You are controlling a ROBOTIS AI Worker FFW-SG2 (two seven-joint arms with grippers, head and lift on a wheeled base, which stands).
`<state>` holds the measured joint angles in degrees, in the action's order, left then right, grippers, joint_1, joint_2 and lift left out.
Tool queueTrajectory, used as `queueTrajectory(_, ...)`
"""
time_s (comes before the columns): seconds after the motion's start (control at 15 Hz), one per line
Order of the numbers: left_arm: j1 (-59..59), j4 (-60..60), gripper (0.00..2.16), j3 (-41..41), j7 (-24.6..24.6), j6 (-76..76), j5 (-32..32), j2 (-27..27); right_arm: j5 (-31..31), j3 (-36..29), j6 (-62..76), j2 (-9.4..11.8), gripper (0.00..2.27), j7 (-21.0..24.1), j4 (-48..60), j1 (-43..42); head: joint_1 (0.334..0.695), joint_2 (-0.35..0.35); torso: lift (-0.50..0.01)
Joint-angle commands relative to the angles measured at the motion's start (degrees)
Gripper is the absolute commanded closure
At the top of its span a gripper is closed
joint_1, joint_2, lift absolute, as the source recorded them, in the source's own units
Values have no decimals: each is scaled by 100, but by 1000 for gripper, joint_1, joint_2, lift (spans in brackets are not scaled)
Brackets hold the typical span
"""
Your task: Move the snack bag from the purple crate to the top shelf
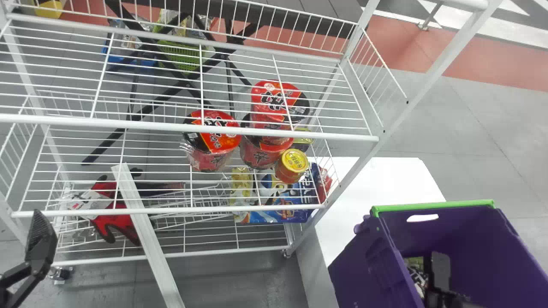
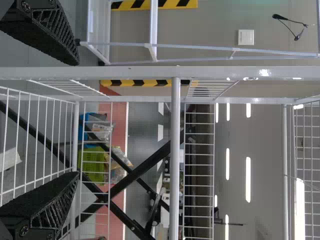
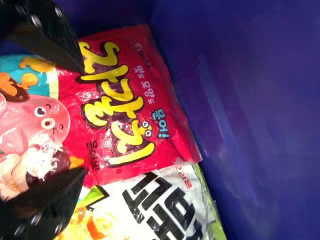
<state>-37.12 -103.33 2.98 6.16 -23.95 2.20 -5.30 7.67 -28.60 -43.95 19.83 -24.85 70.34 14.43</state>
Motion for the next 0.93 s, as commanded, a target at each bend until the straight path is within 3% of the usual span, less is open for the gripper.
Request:
queueTrajectory(0.0, 12, 23, -1, -8, 0, 0, 0, -6, -3, 21, -14, 12, 1487, 51, -64, -54, 695, -350, -454)
queueTrajectory(0.07, 12, 32, -1, -8, 0, 0, 0, -6, 32, -23, -295, 21, 1990, 86, -46, -89, 695, -350, -454)
queueTrajectory(0.6, 21, 67, -1, -26, 8, -17, 9, -6, 305, -779, -1438, -41, 2111, -406, 938, 201, 695, -350, -454)
queueTrajectory(0.87, 73, 102, -1, -26, 26, -17, 44, 3, 384, -1895, -2967, -348, 2094, -1215, 2529, 500, 695, -350, -454)
